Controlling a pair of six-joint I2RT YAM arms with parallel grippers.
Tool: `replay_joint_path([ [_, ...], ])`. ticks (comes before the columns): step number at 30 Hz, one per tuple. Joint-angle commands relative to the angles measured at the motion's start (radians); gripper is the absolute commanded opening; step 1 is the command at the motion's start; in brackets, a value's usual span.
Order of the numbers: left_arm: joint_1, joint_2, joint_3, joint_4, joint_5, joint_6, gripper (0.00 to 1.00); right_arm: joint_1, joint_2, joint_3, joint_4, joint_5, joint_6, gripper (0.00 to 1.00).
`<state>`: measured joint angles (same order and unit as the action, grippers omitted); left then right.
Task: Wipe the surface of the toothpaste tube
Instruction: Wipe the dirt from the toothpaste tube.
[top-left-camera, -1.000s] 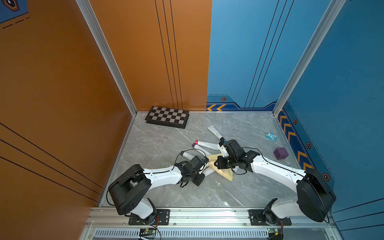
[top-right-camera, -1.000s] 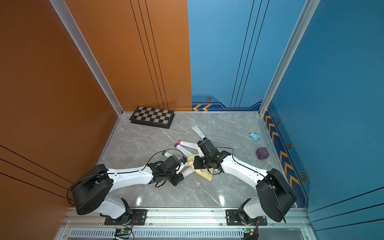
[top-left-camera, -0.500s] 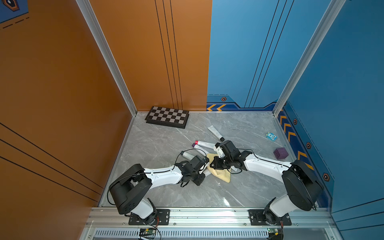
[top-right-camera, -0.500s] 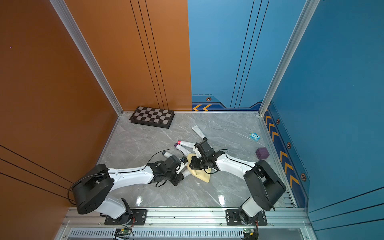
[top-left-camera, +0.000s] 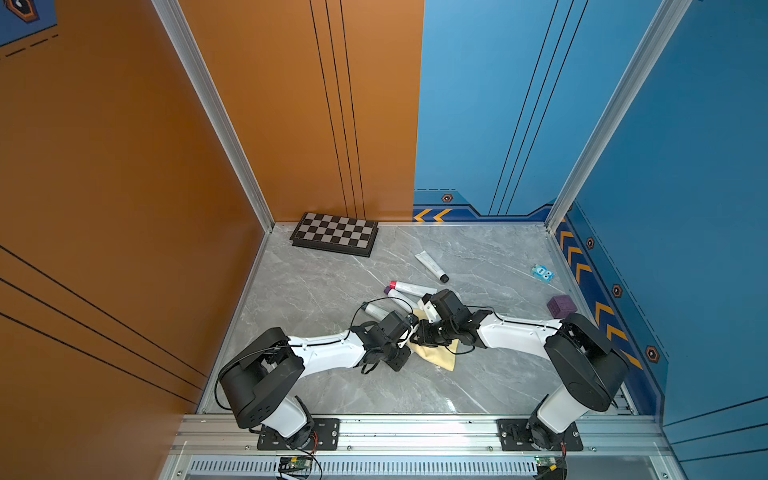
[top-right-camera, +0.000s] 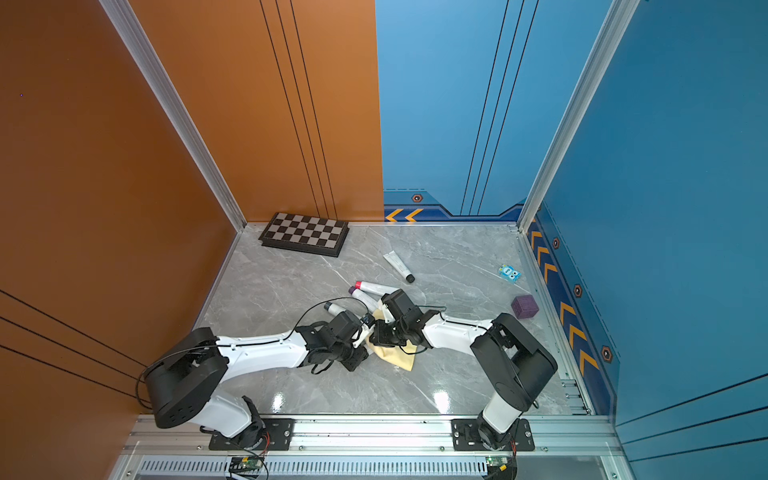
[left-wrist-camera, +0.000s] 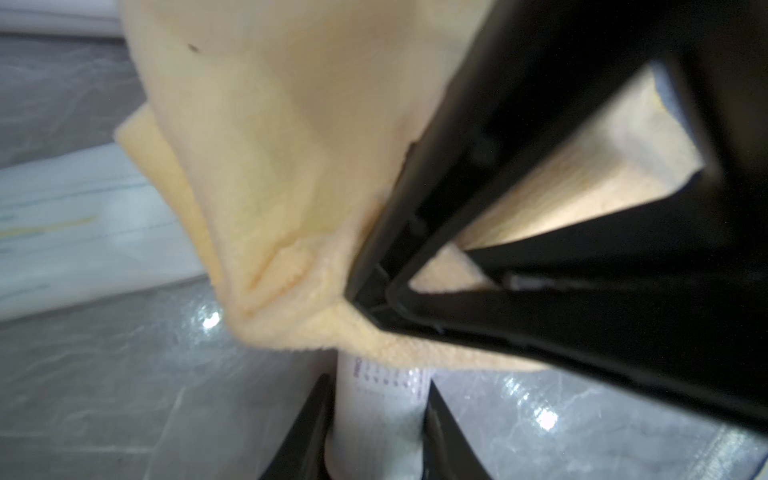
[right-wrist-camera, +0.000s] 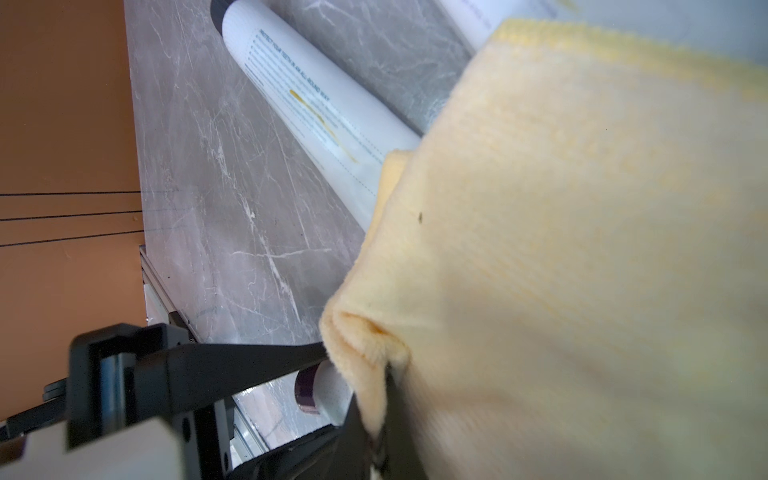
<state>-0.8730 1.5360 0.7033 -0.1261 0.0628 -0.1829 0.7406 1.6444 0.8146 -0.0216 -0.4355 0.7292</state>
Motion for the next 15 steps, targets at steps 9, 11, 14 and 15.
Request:
replay_joint_path([
  [9,-0.013,0.054,0.004,-0.053,-0.001,0.003,0.3,-0.095,-0.07,-0.008,-0.355,0.325,-0.152,0.0],
  [11,-0.014,0.054,0.004,-0.053,-0.001,0.003,0.29,-0.107,-0.075,-0.009,-0.363,0.339,-0.157,0.0],
  [14,-0.013,0.06,0.006,-0.053,0.001,0.003,0.29,-0.099,-0.065,0.007,-0.357,0.31,-0.156,0.0],
  [15,-0.012,0.062,0.007,-0.053,0.001,0.003,0.29,-0.089,-0.057,0.013,-0.347,0.295,-0.151,0.0],
])
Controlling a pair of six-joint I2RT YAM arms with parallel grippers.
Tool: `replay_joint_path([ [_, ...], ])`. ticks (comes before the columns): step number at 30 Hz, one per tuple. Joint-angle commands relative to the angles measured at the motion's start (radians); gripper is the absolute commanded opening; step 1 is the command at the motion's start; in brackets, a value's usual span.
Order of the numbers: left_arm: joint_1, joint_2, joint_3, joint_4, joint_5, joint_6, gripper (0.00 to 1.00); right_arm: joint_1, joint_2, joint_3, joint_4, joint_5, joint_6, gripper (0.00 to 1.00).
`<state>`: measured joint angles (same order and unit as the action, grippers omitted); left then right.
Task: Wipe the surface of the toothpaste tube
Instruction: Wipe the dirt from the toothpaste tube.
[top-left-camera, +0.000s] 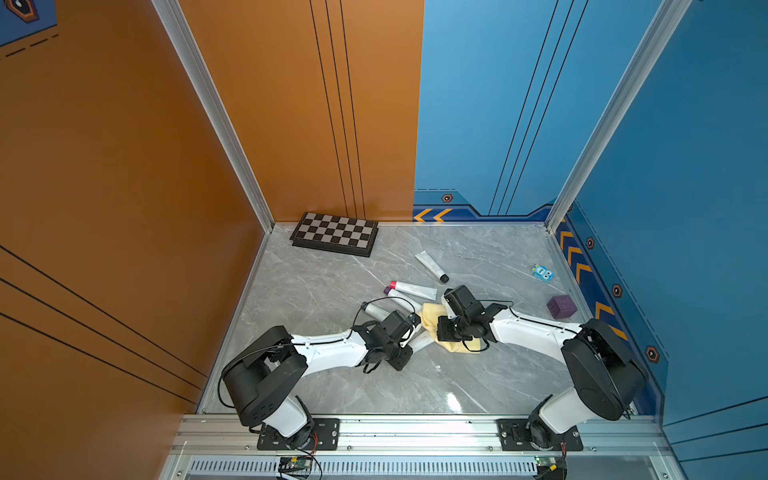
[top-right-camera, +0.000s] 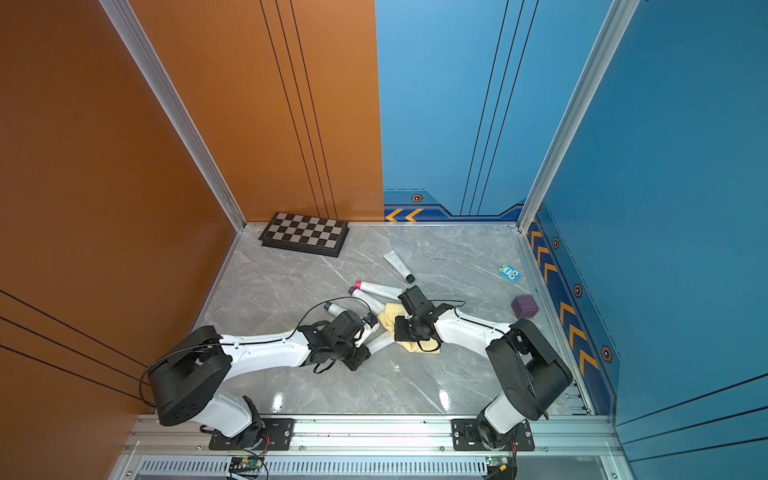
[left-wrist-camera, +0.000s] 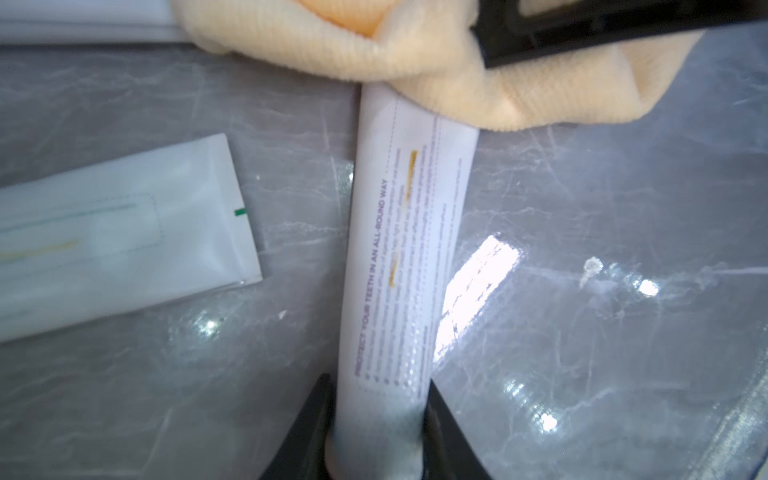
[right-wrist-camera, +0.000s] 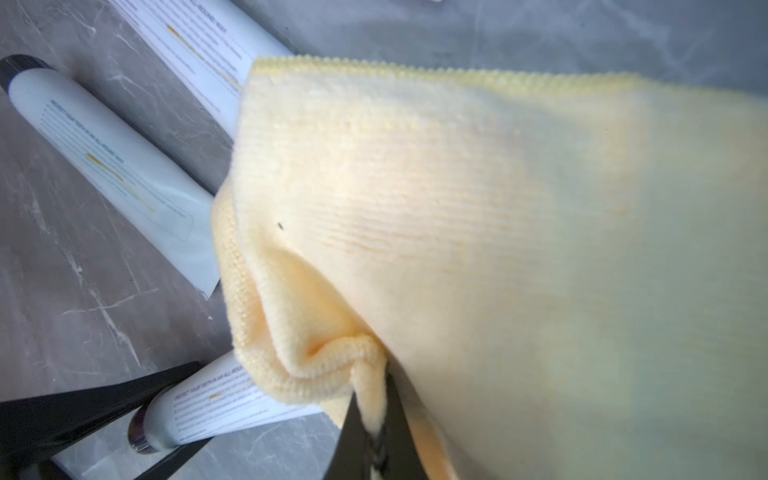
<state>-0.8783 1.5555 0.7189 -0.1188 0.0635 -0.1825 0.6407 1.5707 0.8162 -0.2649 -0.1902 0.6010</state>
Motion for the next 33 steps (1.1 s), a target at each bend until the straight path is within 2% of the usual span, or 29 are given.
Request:
replay_joint_path([
  [1,-0.008,0.043,-0.007,-0.061,0.001,0.003,0.29,0.018,0.026,0.016,-0.092,0.031,-0.02,0.0],
  [10,-0.022,0.042,-0.007,-0.061,-0.006,0.009,0.29,0.086,0.08,0.045,0.051,-0.15,0.054,0.0],
  [17,-0.025,0.052,-0.003,-0.061,-0.013,0.012,0.29,0.098,0.116,0.052,0.163,-0.26,0.125,0.0],
  [24,-0.028,0.056,-0.002,-0.061,-0.013,0.015,0.27,0.073,0.169,0.064,0.145,-0.243,0.121,0.0],
  [33,-0.028,0.061,-0.001,-0.061,-0.013,0.017,0.24,-0.055,0.105,0.057,-0.032,-0.068,0.025,0.0],
])
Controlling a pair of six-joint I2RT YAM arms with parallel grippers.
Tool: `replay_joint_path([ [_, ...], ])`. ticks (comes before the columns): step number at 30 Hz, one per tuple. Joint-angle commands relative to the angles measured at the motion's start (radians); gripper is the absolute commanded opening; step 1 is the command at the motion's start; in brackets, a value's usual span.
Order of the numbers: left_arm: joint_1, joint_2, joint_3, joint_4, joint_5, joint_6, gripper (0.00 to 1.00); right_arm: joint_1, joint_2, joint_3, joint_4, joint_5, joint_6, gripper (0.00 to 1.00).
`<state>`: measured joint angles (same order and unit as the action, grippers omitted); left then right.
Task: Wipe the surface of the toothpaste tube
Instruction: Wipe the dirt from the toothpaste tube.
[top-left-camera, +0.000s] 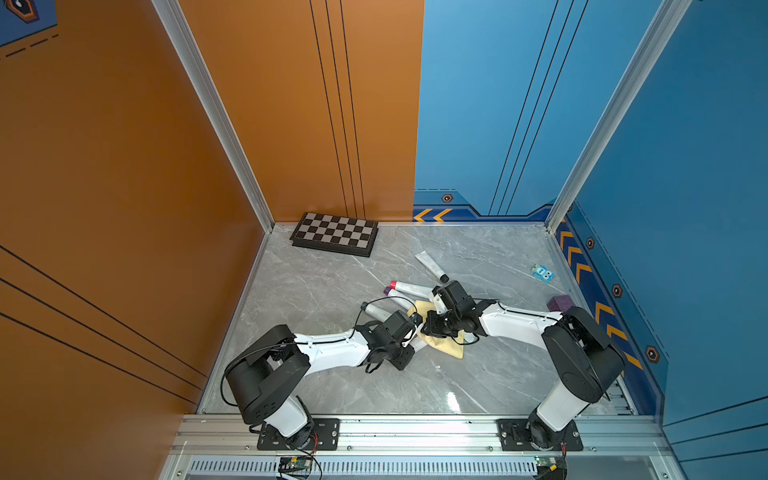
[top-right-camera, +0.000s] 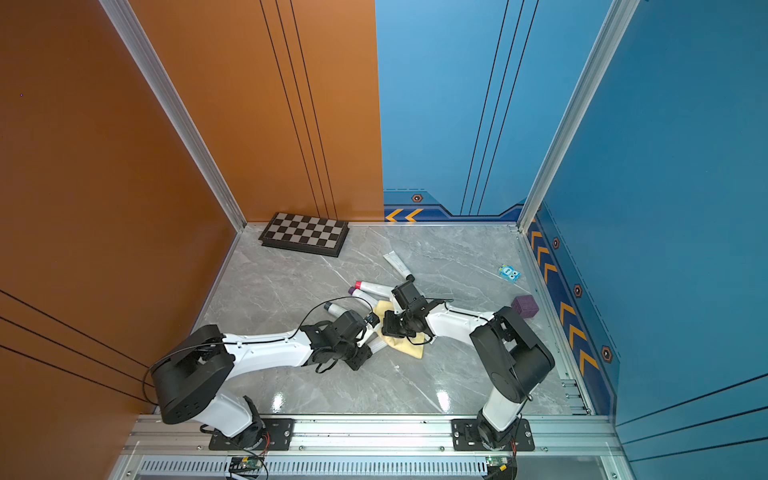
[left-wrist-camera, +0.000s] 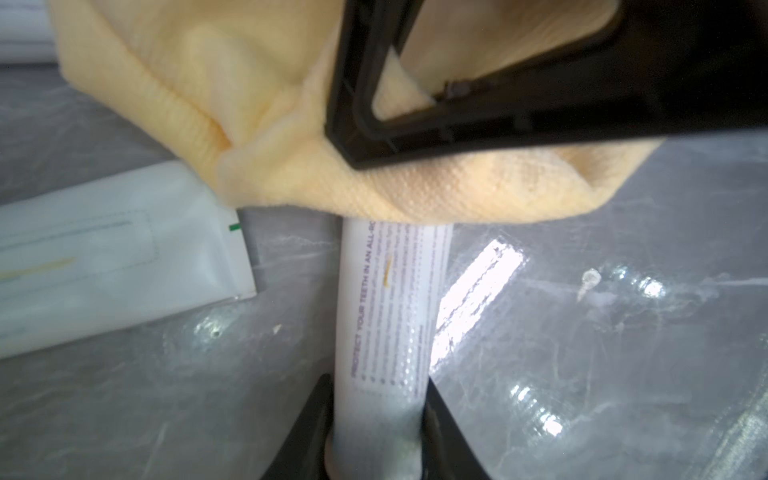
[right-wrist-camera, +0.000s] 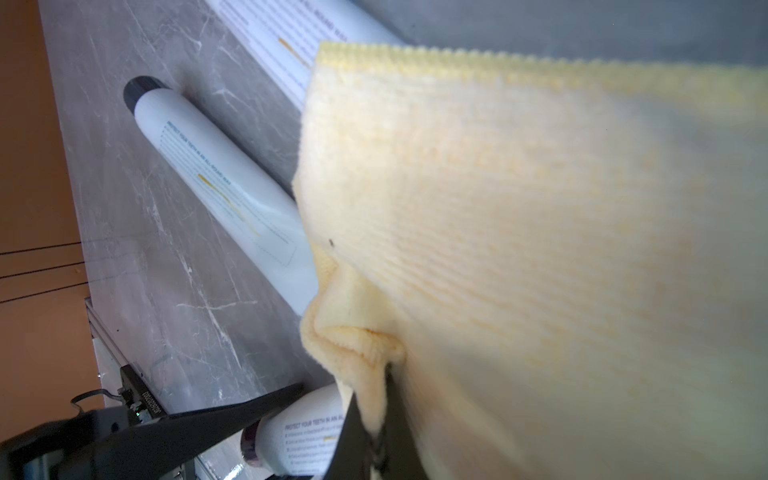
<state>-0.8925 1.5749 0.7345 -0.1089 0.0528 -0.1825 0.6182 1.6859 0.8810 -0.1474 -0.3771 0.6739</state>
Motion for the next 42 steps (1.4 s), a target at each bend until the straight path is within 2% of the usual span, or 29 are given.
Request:
replay_joint_path([
  [1,-0.013,0.042,-0.017,-0.071,-0.002,0.017,0.24,-0.043,-0.014,-0.009,-0.153,0.118,-0.053,0.0],
  [6,-0.013,0.051,-0.013,-0.071,-0.001,0.017,0.21,-0.029,-0.006,0.003,-0.152,0.102,-0.056,0.0],
  [17,-0.014,0.06,-0.007,-0.071,-0.001,0.018,0.22,0.133,0.05,0.047,-0.086,-0.005,0.011,0.0],
  [22,-0.014,0.053,-0.011,-0.071,-0.007,0.017,0.22,0.09,0.054,0.006,-0.095,0.003,0.004,0.0],
  [23,-0.013,0.052,-0.012,-0.071,-0.007,0.017,0.22,0.041,0.043,-0.009,-0.106,0.014,-0.006,0.0],
  [28,-0.012,0.054,-0.012,-0.07,-0.007,0.017,0.22,-0.04,-0.033,-0.021,-0.248,0.16,-0.094,0.0],
  [30,-0.013,0.055,-0.01,-0.07,-0.008,0.017,0.22,-0.057,-0.046,-0.017,-0.273,0.179,-0.113,0.0],
  [36,-0.011,0.058,-0.01,-0.071,-0.009,0.017,0.22,-0.053,-0.041,-0.008,-0.243,0.113,-0.102,0.0],
  [42,-0.012,0.063,-0.008,-0.071,-0.012,0.017,0.22,0.04,-0.012,-0.008,-0.135,-0.015,-0.022,0.0],
])
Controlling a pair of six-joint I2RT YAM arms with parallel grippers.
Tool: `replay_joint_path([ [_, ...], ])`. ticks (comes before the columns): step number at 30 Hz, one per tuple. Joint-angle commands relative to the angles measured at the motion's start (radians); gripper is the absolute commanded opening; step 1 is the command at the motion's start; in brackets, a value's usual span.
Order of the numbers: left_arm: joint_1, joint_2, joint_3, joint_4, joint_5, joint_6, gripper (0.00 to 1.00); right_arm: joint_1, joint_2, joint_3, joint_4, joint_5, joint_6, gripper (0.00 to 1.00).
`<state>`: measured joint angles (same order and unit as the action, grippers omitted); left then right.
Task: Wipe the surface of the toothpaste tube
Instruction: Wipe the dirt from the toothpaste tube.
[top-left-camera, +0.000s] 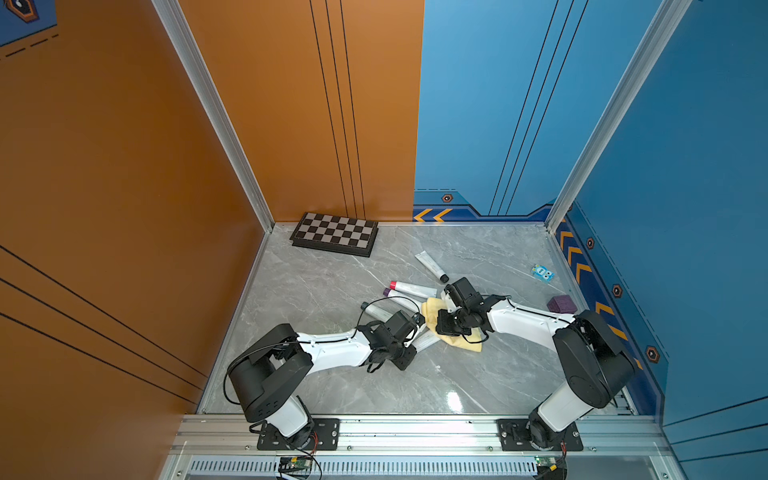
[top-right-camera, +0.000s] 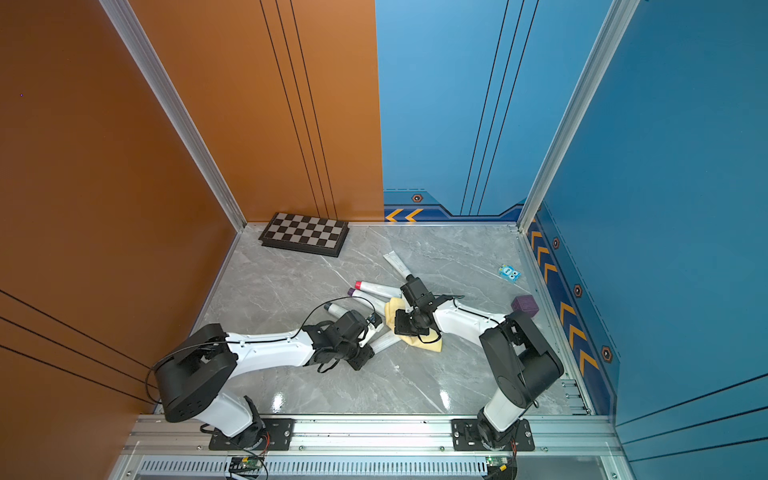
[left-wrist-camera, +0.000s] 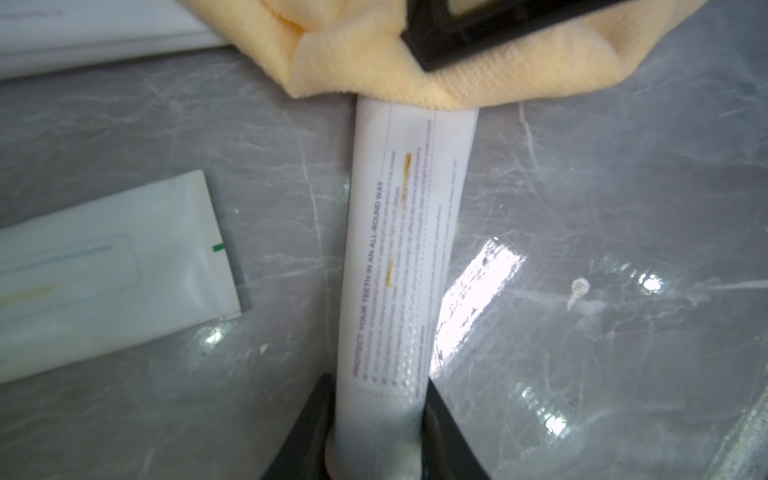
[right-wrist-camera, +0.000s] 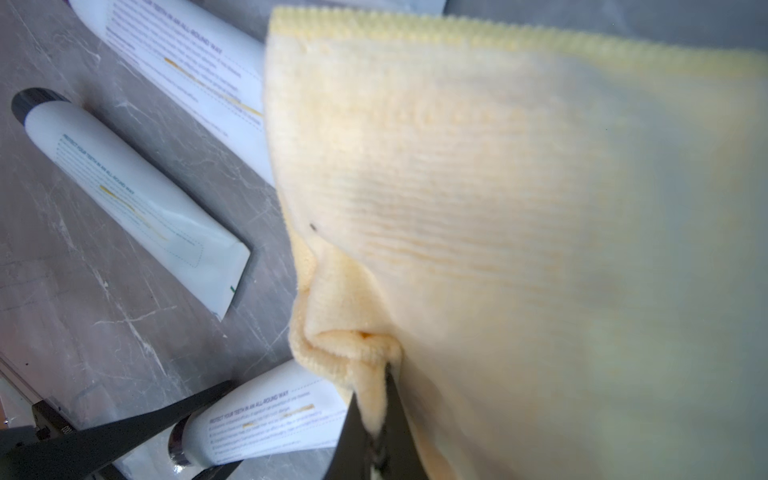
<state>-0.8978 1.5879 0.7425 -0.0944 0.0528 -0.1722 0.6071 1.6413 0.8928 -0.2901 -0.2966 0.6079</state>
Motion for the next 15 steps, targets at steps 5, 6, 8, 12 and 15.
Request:
replay_joint_path([
  [5,-0.006,0.05,-0.016,-0.085,-0.014,0.007,0.22,0.088,0.071,-0.036,0.096,-0.171,0.106,0.0],
  [6,-0.007,0.05,-0.017,-0.085,-0.014,0.007,0.22,0.088,0.076,-0.038,0.1,-0.176,0.111,0.0],
  [8,-0.006,0.051,-0.017,-0.085,-0.014,0.007,0.22,0.089,0.083,-0.04,0.102,-0.179,0.112,0.0],
  [12,-0.006,0.052,-0.017,-0.085,-0.016,0.007,0.22,0.063,0.091,-0.04,0.052,-0.135,0.085,0.0],
  [15,-0.006,0.047,-0.017,-0.085,-0.017,0.007,0.22,0.015,0.056,-0.047,-0.034,-0.038,0.03,0.0],
])
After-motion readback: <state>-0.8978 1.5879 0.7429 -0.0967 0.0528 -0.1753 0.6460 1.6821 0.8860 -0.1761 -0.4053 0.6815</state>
